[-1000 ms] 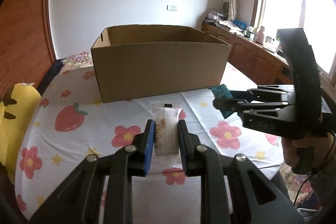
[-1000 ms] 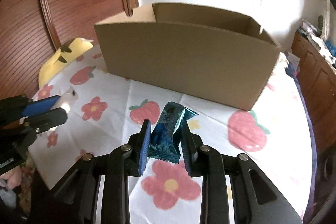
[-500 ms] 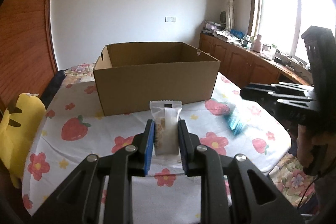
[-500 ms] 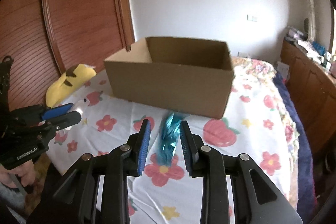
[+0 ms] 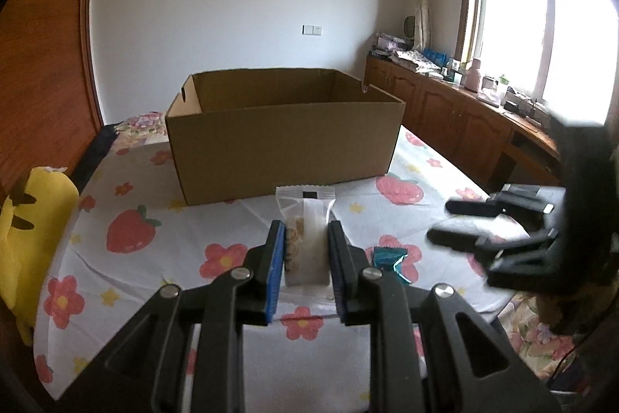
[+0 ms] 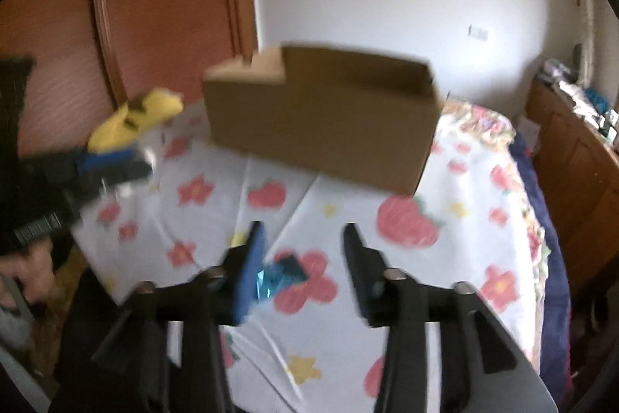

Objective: Organize snacks

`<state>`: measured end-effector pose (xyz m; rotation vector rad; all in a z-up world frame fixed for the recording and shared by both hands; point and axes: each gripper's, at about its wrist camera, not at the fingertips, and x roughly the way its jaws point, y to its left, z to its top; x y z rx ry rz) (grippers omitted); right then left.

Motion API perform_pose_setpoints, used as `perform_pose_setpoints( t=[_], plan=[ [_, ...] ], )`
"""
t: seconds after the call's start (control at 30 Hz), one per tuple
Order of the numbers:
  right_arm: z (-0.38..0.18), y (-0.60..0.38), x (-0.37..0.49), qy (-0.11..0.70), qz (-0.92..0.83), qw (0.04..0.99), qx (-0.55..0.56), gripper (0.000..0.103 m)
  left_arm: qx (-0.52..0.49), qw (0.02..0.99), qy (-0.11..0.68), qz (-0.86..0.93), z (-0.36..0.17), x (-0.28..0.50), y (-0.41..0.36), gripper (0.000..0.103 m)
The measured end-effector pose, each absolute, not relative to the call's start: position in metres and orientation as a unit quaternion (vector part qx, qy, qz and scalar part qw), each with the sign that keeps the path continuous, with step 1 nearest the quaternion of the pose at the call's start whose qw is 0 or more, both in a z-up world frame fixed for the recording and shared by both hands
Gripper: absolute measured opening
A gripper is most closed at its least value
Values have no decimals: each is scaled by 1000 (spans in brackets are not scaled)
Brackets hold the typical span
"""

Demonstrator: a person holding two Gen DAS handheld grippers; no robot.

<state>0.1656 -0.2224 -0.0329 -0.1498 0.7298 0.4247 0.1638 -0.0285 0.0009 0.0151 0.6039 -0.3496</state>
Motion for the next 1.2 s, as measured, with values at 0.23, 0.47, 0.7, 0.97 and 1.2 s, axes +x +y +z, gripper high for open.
perform_pose_setpoints(
  t=[0.23,0.47,0.7,0.97,1.2],
  plan=[
    [-77,-223,180,414,220,884,0,50,3,939,301,-170,-3,164,-24,20],
    [-83,-208,185,423,236,875,19,50,-1,938,302,-169,-4,165,-21,20],
    [-88,-182,182,410,206,885,-74,33,-2,938,304,-167,-5,166,-19,20],
    [-73,-186,177,385,215,892,-94,21,-1,939,302,-167,-4,174,-17,20],
    [-25,-200,189,346,225,907,-78,21,-1,941,290,-176,11,198,-19,20]
  ],
)
